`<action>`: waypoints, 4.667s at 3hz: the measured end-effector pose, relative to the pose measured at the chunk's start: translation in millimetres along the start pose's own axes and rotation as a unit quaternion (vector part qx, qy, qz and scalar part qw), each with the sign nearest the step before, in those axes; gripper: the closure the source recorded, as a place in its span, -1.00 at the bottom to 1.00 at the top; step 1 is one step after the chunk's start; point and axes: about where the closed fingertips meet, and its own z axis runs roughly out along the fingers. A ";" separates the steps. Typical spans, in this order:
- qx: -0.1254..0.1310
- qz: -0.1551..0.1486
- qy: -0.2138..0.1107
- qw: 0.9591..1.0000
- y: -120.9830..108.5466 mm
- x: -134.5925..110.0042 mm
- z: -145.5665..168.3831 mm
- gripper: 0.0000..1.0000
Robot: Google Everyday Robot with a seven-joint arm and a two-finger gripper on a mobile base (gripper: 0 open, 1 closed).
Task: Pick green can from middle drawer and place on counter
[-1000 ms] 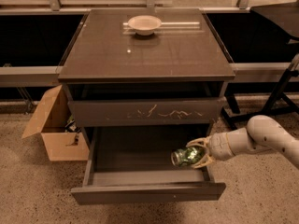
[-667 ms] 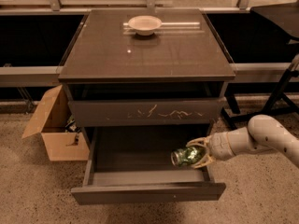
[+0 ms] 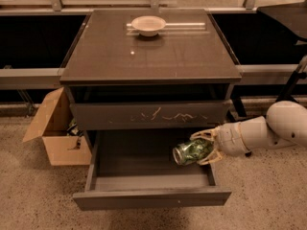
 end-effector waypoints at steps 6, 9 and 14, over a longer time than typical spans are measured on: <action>0.131 -0.039 0.043 0.990 -227.0 -31.7 -102.0 1.00; 0.215 0.064 0.008 0.975 -331.4 -24.6 -79.8 0.94; 0.197 0.127 -0.012 0.972 -352.7 4.6 -50.1 -1.00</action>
Offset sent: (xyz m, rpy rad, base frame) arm -0.0022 0.0080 0.0594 -0.0196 -0.0818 0.0349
